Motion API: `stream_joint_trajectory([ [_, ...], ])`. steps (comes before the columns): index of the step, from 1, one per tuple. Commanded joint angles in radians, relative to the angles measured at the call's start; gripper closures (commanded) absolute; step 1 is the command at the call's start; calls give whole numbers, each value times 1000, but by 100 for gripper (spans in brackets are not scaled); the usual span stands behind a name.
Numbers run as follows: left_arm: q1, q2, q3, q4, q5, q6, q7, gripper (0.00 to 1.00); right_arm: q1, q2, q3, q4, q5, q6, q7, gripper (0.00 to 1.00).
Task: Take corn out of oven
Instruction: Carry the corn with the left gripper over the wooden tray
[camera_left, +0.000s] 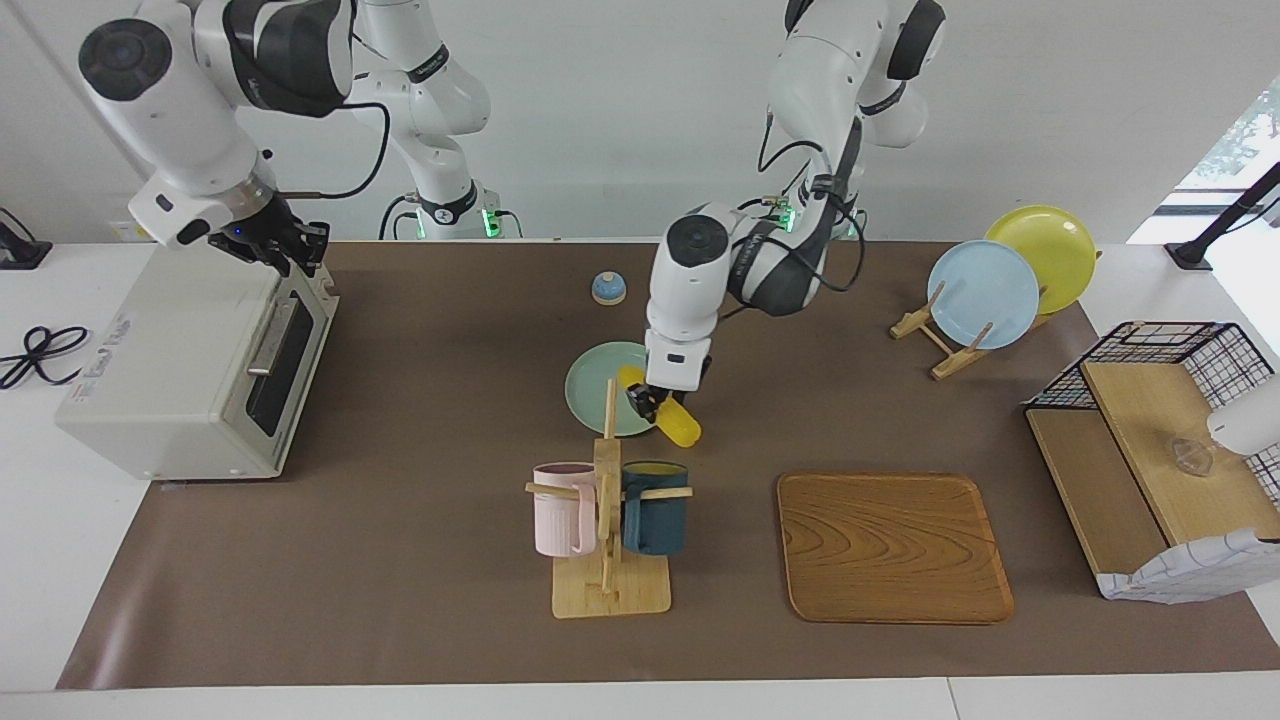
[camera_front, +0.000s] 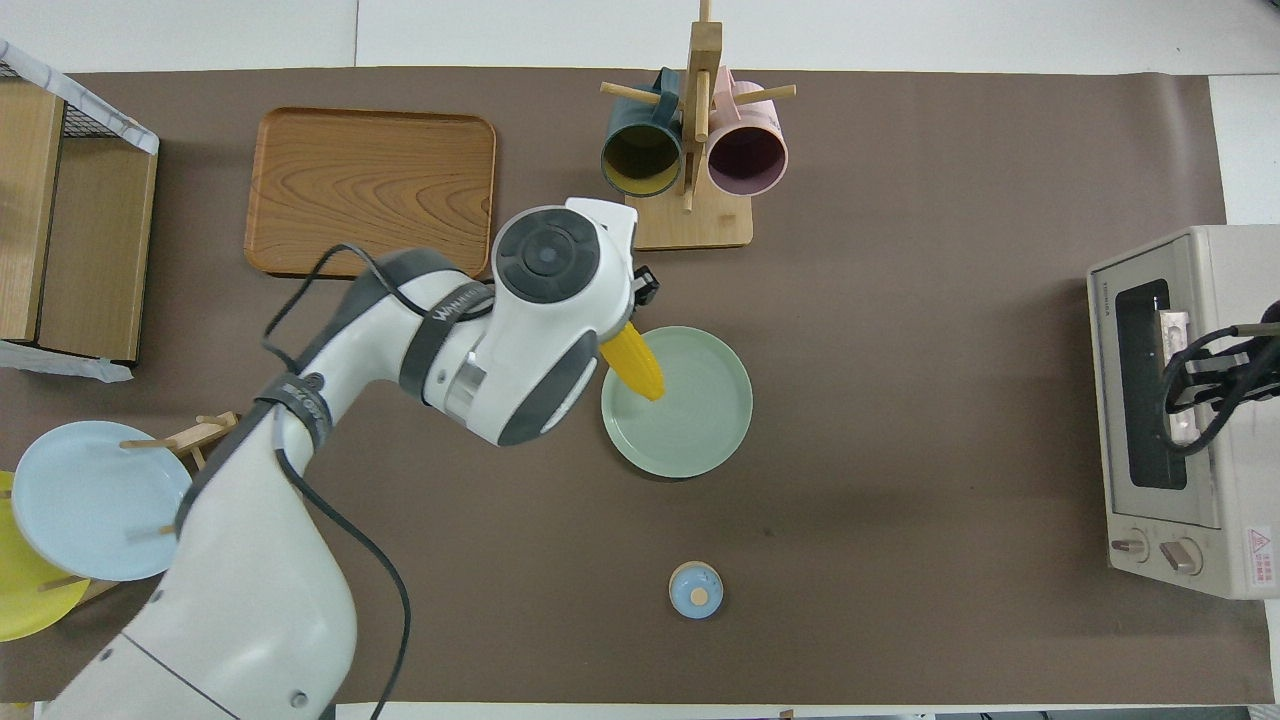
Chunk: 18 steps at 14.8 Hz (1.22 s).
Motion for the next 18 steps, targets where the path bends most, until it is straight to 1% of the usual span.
stream_joint_trajectory([
  [1, 136, -1, -12, 71, 9, -115, 286, 100, -4, 29, 13, 140, 44, -83, 18, 33],
  [2, 184, 11, -14, 94, -8, -135, 412, 100, -2, 41, 23, 162, 51, -96, 18, 1],
  [4, 265, 51, -12, 172, -31, -164, 575, 100, -4, 48, 48, 161, 62, -84, 23, 0],
  [5, 291, 95, -14, 235, -29, -210, 658, 100, -5, 49, 48, 164, 51, -90, 23, 0],
  [6, 302, 141, -11, 304, -34, -228, 695, 100, -8, 52, 48, 167, 47, -87, 23, 0],
  [8, 337, 259, -15, 470, -34, -259, 707, 100, -16, 57, 48, 176, 45, -93, 23, 0],
  [9, 339, 302, -9, 524, -30, -249, 715, 100, -10, 64, 48, 177, 36, -94, 23, 0],
  [10, 344, 328, 1, 536, -13, -212, 788, 100, -7, 64, 50, 176, 30, -91, 23, 0],
  [11, 370, 365, 6, 549, -11, -192, 805, 100, -2, 63, 48, 170, 34, -85, 25, 0],
  [12, 377, 391, 6, 588, -11, -173, 818, 100, -1, 58, 48, 162, 35, -86, 26, 0],
  [13, 377, 407, 6, 613, -11, -169, 821, 100, 11, 54, 48, 159, 35, -94, 26, 0],
  [14, 377, 426, 8, 616, -11, -167, 821, 100, 30, 46, 39, 154, 33, -99, 26, 0],
  [16, 370, 483, 6, 642, -11, -170, 821, 100, 36, 43, 24, 150, 33, -100, 26, 0],
  [18, 377, 496, 3, 665, -11, -195, 822, 100, 82, 49, -22, 159, 18, -90, 23, 0],
])
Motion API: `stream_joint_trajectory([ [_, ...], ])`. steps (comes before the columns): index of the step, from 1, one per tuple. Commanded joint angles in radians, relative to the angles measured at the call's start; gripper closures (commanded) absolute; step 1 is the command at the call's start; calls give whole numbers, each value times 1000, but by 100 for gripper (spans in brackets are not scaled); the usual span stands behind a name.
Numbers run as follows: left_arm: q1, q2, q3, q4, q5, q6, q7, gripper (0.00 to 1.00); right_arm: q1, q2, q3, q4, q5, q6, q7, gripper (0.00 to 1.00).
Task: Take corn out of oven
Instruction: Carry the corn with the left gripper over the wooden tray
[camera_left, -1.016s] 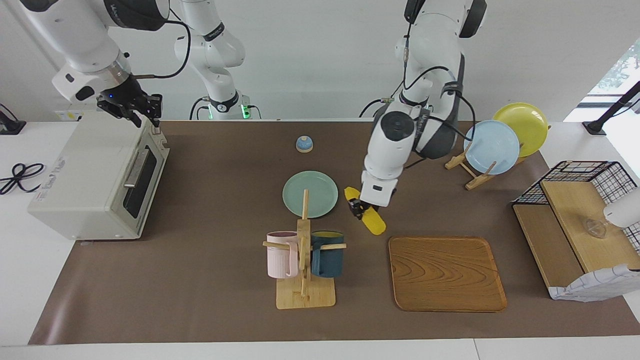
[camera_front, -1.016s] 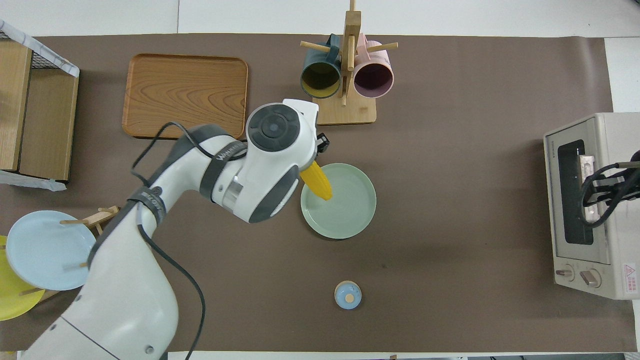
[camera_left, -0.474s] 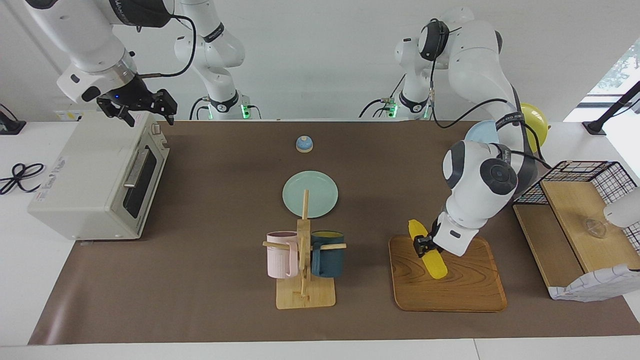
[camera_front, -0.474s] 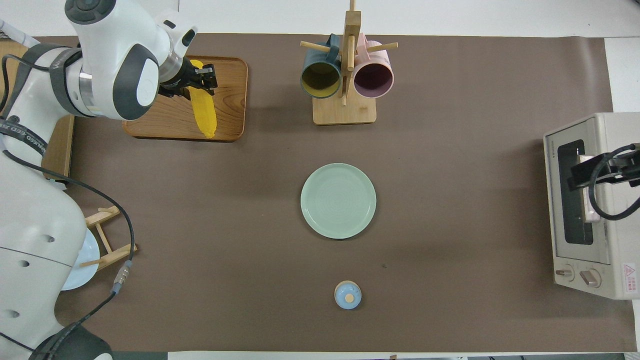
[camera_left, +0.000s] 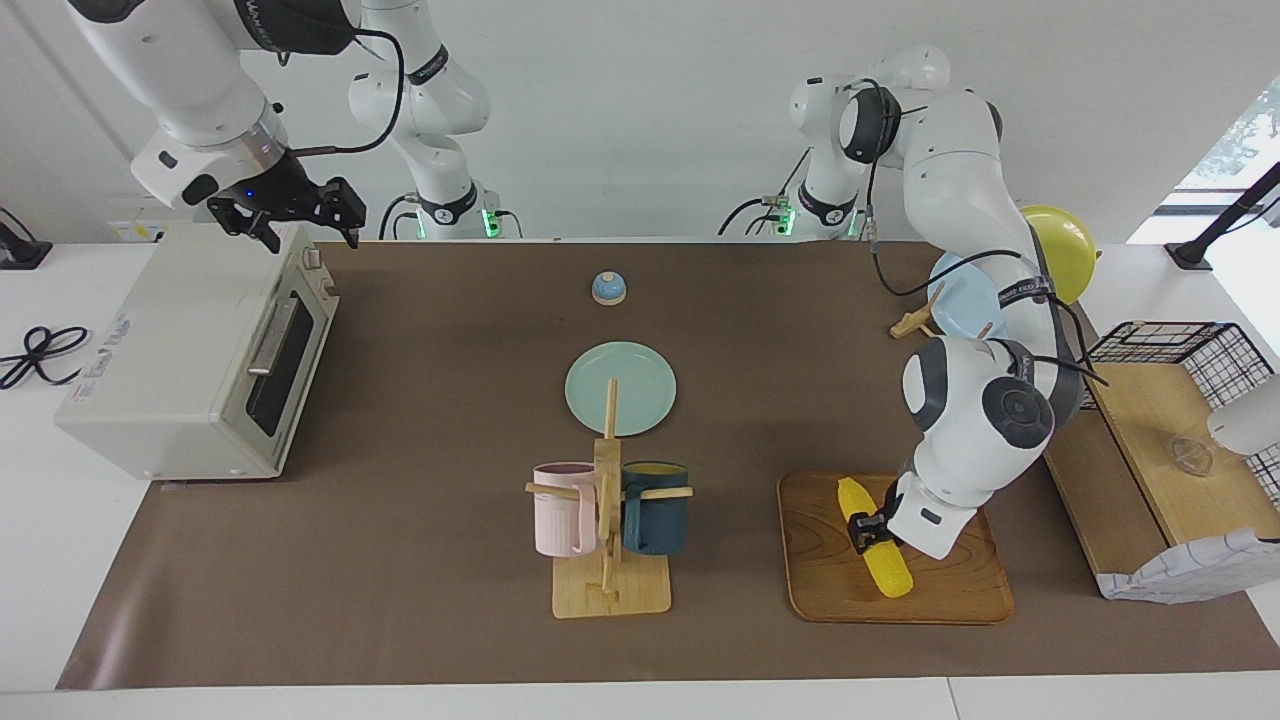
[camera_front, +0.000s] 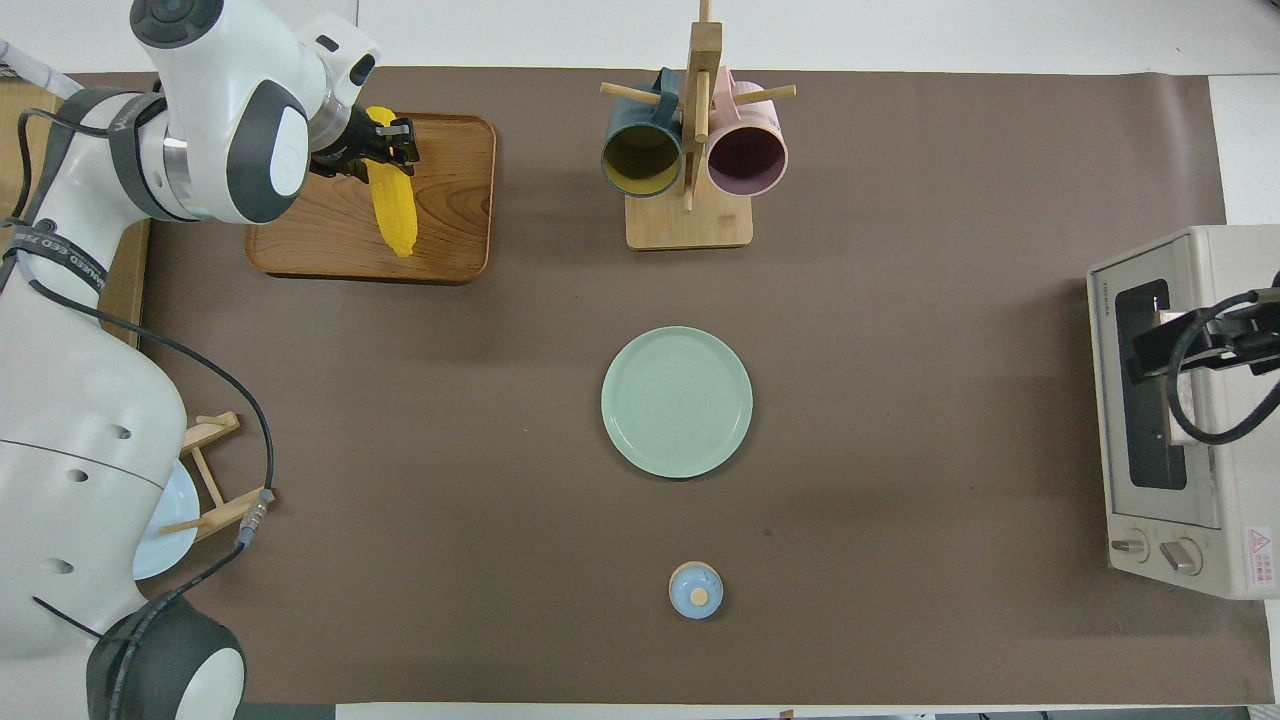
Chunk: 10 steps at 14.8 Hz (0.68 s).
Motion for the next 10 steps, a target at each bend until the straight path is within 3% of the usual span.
stream_joint_trajectory([
  [1, -2, 48, 0, 78, 10, -29, 11, 100, 40, 13, -50, 24, -17, -13, 6, 0],
  [5, 0, 42, -3, 75, 8, -29, 50, 100, 42, 19, -50, 35, -20, -14, 6, 0],
  [6, 0, 39, 0, 74, 8, -29, 52, 16, 37, 19, -49, 35, -20, -11, 8, 0],
  [7, 0, 38, 0, 72, 8, -32, 53, 0, 31, 19, -49, 35, -18, -11, 8, 0],
  [10, 0, -13, -3, 60, 7, -81, 53, 0, 23, 15, -49, 33, -15, -8, 6, 0],
])
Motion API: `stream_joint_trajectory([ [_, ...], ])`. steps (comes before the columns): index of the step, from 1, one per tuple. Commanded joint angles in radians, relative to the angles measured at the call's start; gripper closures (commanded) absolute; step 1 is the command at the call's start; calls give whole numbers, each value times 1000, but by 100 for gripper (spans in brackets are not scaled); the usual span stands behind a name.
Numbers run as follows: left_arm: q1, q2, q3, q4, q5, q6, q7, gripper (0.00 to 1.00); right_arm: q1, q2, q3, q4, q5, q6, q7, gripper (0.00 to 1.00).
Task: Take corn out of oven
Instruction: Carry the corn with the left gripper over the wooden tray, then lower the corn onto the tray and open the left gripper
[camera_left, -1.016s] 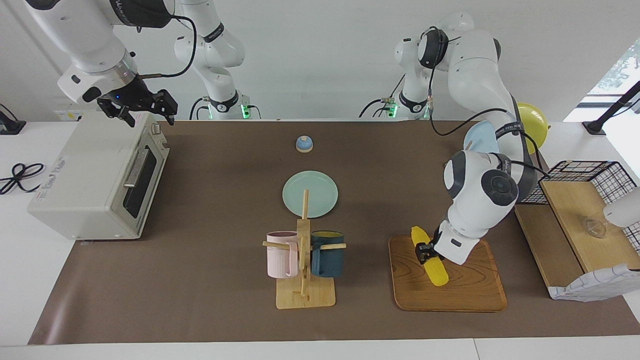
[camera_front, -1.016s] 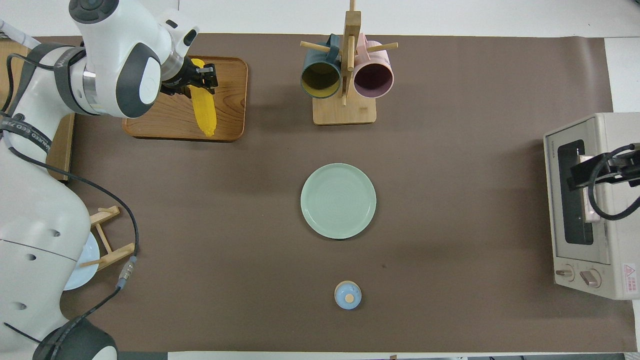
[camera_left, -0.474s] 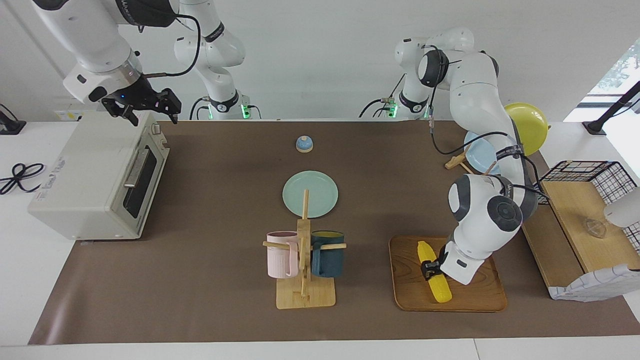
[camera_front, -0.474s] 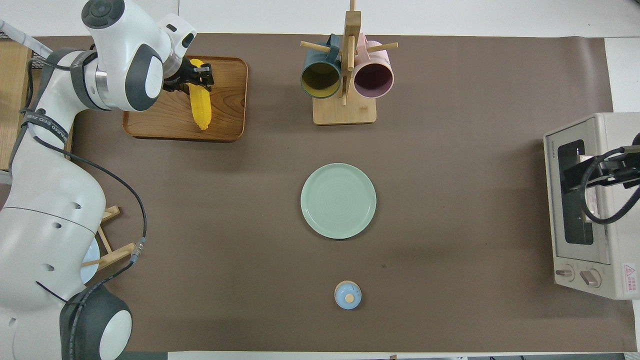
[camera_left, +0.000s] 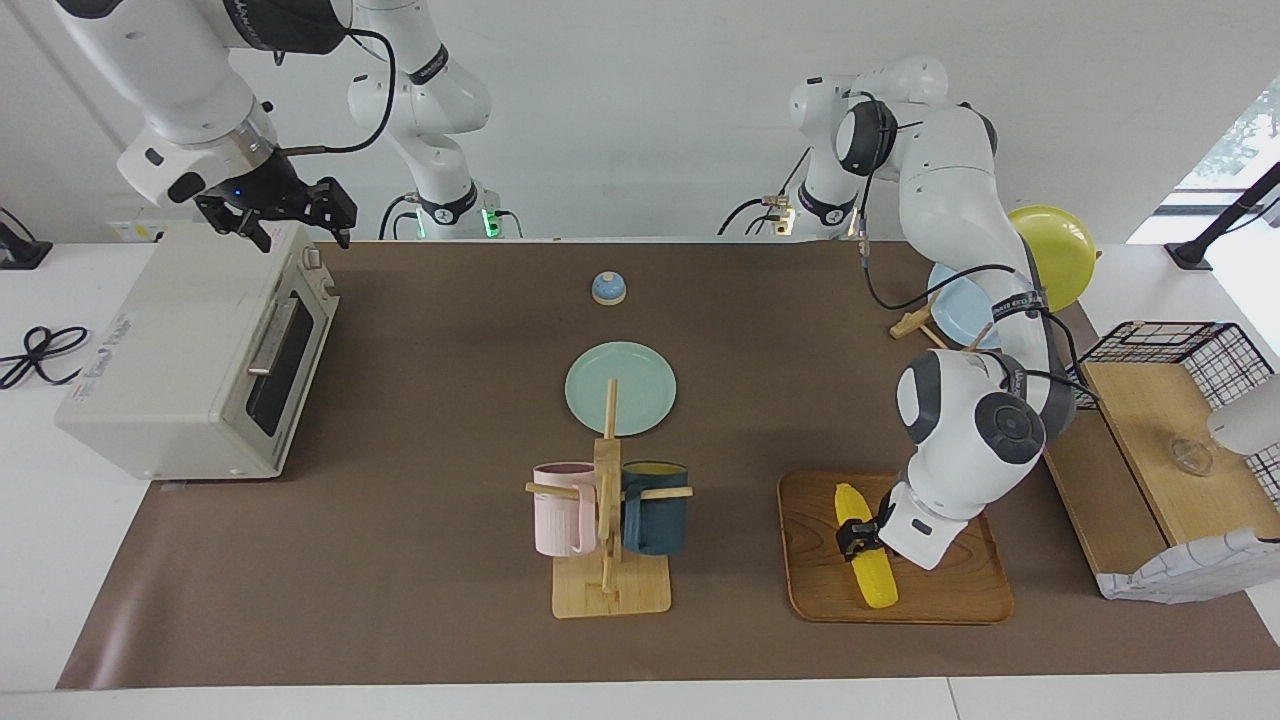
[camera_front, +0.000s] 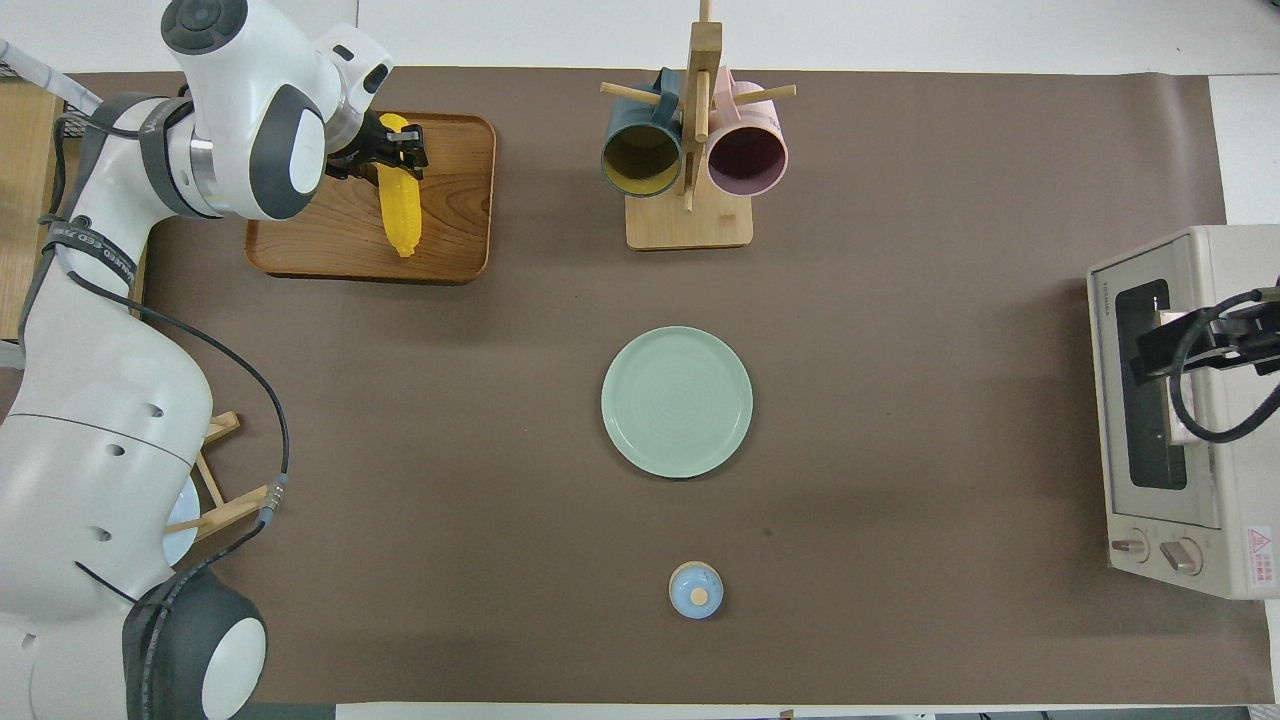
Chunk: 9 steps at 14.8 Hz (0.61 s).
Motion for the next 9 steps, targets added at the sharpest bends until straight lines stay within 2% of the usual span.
stream_joint_trajectory([
  [1, 0, -62, -1, -2, 7, -94, 11, 0, -9, 8, 3, 20, -11, -8, 6, 0],
  [3, 0, -181, 0, -74, 4, -146, 5, 0, -10, 8, 3, 20, -8, -8, 2, 0],
  [7, 16, -466, 10, -332, 5, -198, -1, 0, -12, 7, 1, 20, -2, -7, 3, 0],
  [9, 16, -568, 19, -384, 8, -270, -3, 0, -10, 7, 1, 22, 2, -7, 12, 0],
])
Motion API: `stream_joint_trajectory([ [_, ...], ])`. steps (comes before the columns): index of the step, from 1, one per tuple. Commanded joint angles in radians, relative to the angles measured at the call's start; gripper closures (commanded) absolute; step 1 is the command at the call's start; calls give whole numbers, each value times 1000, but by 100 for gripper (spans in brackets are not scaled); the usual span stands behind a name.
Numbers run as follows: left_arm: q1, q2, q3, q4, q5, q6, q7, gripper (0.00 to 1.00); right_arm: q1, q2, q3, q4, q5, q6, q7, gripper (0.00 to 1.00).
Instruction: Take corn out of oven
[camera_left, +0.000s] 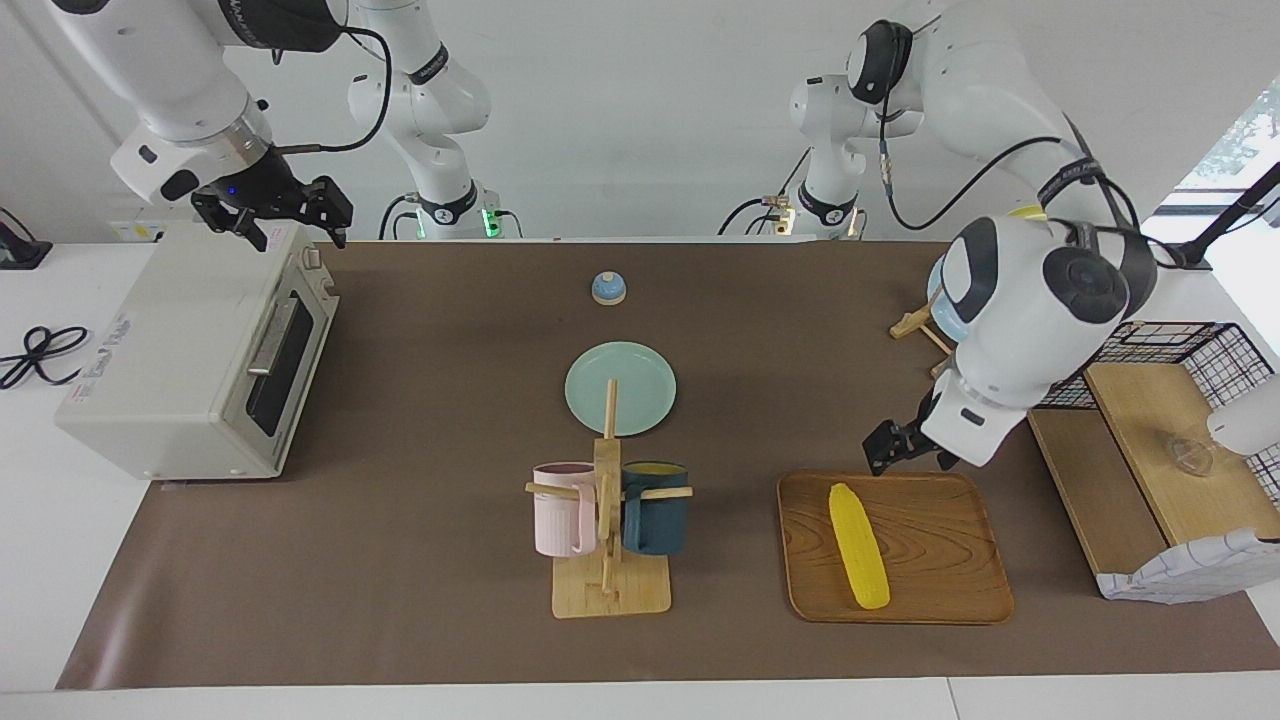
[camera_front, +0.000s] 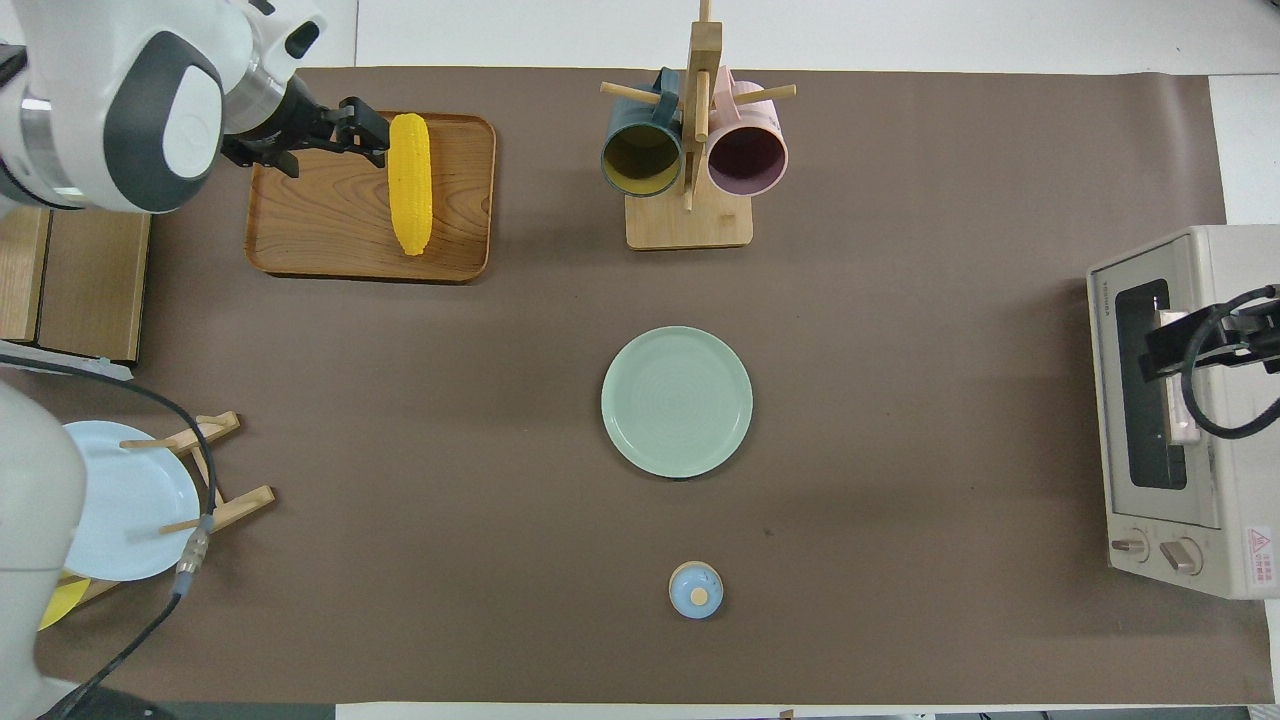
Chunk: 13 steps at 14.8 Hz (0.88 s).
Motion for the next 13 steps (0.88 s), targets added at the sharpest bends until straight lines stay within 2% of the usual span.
stream_joint_trajectory([
  [1, 7, -201, 16, -177, 8, -91, -2, 0, -8, 4, 4, 15, 3, -7, 14, 0],
  [4, 22, -310, 14, -199, 8, -221, -2, 0, -8, 4, 5, 12, 3, -7, 12, 0],
  [8, 17, -501, 14, -392, 8, -238, -9, 0, -5, -4, 5, 3, 3, -8, 6, 0],
  [10, 11, -536, 13, -438, 8, -239, -50, 0, -6, -4, 5, 3, 3, -8, 6, 0],
  [13, 16, -539, 7, -444, 2, -226, -52, 0, -6, -4, 5, 3, 3, -8, 6, 0],
])
